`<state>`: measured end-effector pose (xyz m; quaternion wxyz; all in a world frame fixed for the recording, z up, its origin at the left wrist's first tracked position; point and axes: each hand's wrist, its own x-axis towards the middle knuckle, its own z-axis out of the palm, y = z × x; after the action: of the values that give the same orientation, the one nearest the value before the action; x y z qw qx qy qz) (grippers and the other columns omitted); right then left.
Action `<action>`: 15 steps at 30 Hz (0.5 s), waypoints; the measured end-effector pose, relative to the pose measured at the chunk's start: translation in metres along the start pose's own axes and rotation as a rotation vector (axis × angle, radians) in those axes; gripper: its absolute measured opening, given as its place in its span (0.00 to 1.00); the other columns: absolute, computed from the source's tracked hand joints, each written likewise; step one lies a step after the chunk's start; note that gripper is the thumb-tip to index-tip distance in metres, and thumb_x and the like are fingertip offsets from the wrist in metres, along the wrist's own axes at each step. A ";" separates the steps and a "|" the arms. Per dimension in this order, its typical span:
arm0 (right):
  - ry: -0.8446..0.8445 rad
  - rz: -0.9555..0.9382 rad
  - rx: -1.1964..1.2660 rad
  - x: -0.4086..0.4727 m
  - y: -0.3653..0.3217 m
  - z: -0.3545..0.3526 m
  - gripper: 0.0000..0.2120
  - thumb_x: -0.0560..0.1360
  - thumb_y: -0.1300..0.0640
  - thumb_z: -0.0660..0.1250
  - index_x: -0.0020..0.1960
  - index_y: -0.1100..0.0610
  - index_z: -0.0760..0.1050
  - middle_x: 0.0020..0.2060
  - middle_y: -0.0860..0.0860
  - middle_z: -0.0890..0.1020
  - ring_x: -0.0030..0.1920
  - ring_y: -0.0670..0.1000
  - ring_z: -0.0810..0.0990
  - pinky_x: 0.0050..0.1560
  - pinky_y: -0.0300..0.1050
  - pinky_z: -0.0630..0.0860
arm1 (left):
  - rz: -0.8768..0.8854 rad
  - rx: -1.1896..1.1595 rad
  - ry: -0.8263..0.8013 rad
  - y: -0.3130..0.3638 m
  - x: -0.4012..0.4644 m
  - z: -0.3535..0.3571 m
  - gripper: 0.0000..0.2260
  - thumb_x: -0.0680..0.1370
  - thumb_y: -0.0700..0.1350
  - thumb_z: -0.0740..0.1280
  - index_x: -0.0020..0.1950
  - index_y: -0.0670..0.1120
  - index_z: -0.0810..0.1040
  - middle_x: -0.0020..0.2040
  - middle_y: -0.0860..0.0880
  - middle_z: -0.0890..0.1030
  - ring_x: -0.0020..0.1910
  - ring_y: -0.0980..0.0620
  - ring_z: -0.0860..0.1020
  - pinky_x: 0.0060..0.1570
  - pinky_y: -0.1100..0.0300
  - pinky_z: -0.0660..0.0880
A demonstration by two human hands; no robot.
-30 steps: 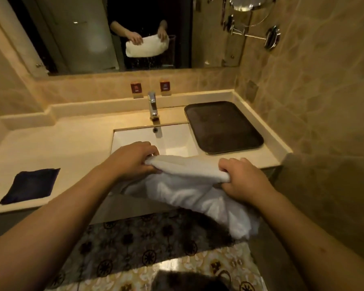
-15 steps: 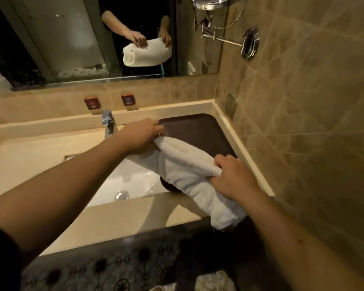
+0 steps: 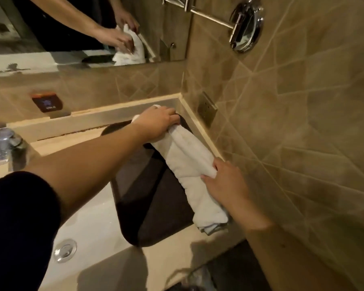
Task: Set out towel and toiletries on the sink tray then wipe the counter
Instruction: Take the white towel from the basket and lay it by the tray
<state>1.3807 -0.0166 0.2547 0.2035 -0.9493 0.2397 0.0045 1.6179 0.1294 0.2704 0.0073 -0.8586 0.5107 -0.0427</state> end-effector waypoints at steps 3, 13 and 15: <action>0.013 0.084 -0.053 0.022 0.001 0.014 0.16 0.77 0.43 0.69 0.56 0.53 0.72 0.51 0.54 0.79 0.51 0.57 0.80 0.52 0.51 0.79 | 0.062 -0.004 0.010 -0.010 0.038 0.027 0.18 0.76 0.41 0.67 0.65 0.52 0.74 0.62 0.48 0.76 0.60 0.44 0.74 0.58 0.47 0.71; 0.263 -0.004 -0.561 0.043 0.004 0.049 0.24 0.78 0.48 0.69 0.70 0.55 0.71 0.66 0.62 0.75 0.67 0.66 0.72 0.63 0.66 0.72 | -0.438 -0.474 0.369 0.002 0.072 0.104 0.28 0.74 0.55 0.72 0.71 0.47 0.70 0.68 0.43 0.71 0.68 0.42 0.68 0.61 0.48 0.68; 0.314 -0.309 -0.610 0.030 0.002 0.066 0.23 0.83 0.57 0.58 0.78 0.56 0.65 0.76 0.62 0.67 0.77 0.66 0.62 0.72 0.71 0.60 | -0.712 -0.643 0.412 0.003 0.064 0.116 0.38 0.69 0.64 0.74 0.70 0.43 0.68 0.66 0.42 0.70 0.65 0.43 0.68 0.59 0.50 0.70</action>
<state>1.4124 -0.0062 0.1906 -0.1299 -0.9803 0.1095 -0.1008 1.6543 0.0683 0.1593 -0.3724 -0.9118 0.1652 -0.0516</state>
